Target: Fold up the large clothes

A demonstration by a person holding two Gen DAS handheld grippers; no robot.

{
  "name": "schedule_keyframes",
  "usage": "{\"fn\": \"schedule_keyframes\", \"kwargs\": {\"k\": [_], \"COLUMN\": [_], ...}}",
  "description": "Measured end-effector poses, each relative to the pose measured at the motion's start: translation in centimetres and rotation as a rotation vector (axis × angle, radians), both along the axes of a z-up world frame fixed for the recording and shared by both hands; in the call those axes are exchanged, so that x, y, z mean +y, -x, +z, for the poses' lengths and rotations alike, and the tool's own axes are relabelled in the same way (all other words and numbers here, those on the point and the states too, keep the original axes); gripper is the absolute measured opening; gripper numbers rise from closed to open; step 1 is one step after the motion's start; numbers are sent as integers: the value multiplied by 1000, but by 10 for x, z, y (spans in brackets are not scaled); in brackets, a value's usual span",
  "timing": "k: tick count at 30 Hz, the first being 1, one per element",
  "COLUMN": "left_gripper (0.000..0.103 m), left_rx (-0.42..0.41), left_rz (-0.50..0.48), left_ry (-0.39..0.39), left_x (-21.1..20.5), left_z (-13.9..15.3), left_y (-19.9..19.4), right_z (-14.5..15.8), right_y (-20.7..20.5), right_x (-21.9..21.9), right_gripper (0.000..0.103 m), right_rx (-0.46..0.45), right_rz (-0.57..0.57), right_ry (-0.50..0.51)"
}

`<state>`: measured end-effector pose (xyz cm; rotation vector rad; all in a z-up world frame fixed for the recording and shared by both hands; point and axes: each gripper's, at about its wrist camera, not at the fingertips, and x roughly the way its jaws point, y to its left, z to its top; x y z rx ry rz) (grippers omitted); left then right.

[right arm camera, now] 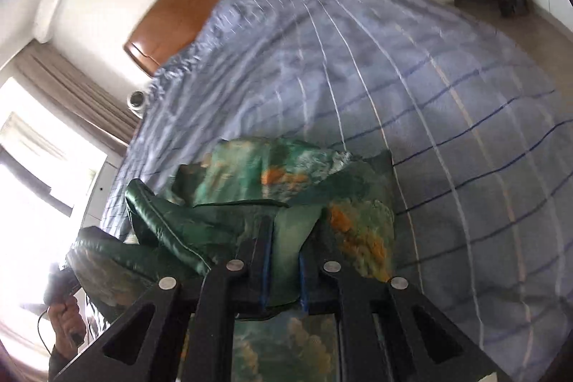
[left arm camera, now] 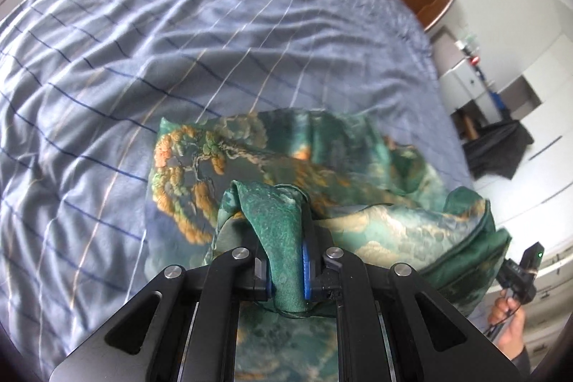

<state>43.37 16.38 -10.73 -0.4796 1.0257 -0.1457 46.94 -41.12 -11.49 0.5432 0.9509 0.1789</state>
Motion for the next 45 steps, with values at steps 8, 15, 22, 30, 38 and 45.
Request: {"fn": "schedule_keyframes", "kwargs": {"k": [8,15,22,30,38,45], "left_gripper": [24,86,87,88,17,8], "left_rx": [15,-91,-127,-9,55,-103], "left_rz": [-34,4,-109,-280,-177,-105], "left_ry": [1,41,-44,-202,-245,-357], "left_x": [-1,15,21,-29,-26,-29], "left_z": [-16,23,37,-14,-32,6], "left_y": [-13,-8,10,-12,-33,-11], "right_z": [-32,-23,17,2,-14,22], "right_y": [-19,-21,-15,-26,-48,-30], "right_x": [-10,-28,-30,42,51,77], "right_gripper": [13,53,70,70,50,13], "right_rx": [60,59,-4,62,120,-37], "right_rz": [-24,-81,-62,195,166,177], "right_ry": [-85,-267,-98,318,400,641]}}
